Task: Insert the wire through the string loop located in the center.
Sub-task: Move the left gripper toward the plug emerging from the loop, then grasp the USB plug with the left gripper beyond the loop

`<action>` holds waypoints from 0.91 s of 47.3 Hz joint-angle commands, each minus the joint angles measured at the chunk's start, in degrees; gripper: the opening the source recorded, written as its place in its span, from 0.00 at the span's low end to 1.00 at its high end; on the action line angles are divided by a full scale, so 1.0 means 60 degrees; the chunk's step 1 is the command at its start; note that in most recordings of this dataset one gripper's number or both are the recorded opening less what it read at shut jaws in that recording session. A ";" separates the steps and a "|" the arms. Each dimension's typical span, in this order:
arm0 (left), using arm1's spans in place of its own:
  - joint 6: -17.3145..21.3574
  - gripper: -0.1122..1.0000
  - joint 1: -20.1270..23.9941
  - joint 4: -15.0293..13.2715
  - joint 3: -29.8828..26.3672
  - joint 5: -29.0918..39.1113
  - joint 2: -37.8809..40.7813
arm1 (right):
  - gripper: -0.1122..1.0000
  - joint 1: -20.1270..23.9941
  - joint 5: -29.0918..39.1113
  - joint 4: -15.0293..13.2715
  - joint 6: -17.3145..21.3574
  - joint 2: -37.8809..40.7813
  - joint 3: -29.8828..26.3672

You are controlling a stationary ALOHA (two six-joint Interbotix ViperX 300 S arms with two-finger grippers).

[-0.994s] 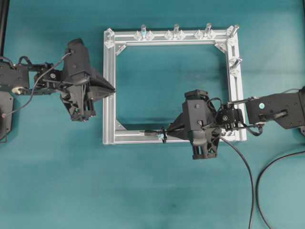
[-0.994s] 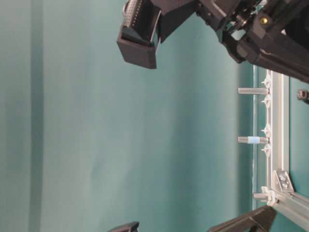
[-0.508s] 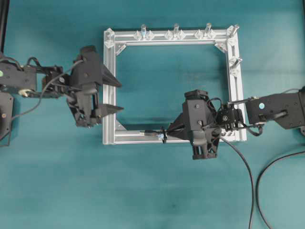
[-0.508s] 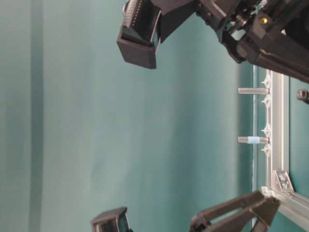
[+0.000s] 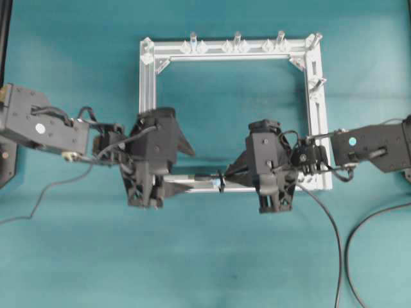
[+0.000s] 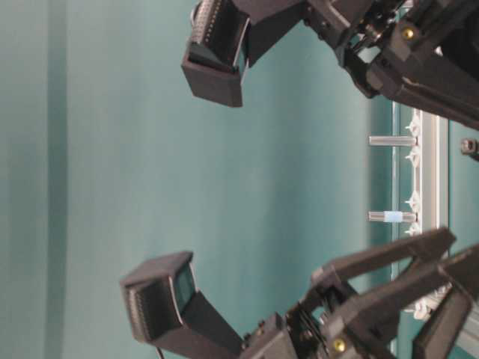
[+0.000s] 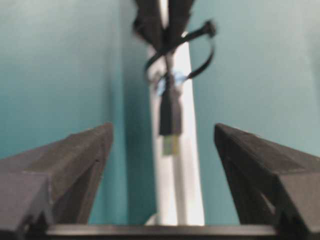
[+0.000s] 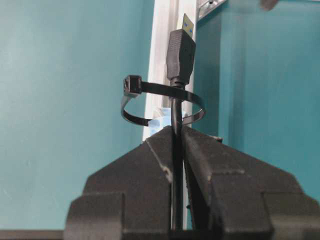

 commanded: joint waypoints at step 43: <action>-0.0029 0.84 -0.0117 0.0029 -0.0601 -0.0029 0.0718 | 0.17 -0.0044 -0.0088 0.0000 0.0000 -0.0103 -0.0220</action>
